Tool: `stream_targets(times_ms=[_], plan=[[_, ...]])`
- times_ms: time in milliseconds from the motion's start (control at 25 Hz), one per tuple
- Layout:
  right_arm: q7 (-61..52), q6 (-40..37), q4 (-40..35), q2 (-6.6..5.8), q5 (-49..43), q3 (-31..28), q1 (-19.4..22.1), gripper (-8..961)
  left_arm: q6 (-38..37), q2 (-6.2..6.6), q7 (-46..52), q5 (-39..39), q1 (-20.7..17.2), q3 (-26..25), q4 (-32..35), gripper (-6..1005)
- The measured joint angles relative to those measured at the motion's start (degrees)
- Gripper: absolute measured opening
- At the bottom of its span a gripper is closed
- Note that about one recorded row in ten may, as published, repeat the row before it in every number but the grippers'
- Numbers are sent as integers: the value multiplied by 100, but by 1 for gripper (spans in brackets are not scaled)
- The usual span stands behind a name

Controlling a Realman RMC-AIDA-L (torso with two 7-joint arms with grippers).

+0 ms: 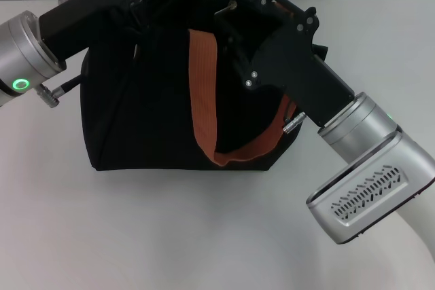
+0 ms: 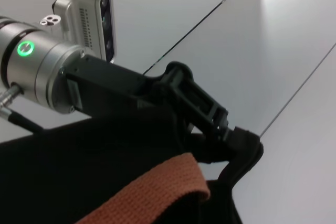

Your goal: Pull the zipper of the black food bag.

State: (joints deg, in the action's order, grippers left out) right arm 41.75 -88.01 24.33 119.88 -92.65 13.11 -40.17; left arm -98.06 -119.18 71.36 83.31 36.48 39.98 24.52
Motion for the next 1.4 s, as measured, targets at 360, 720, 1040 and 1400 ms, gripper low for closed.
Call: stream_targets(times_ms=[360, 720, 1040, 1400], plan=[[93, 110, 0, 0, -1, -25, 92, 474, 11, 0, -55, -59, -8, 2, 0, 86], [503, 106, 167, 0, -1, -185, 100, 473, 35, 0, -70, -125, -9, 23, -49, 87], [-614, -470, 244, -30, -117, -138, 403, 473, 42, 1, -88, -136, -22, 27, -50, 89], [-3062, -1133, -32, -106, -467, -149, 1025, 472, 51, 0, -147, -136, -24, 27, -53, 90]])
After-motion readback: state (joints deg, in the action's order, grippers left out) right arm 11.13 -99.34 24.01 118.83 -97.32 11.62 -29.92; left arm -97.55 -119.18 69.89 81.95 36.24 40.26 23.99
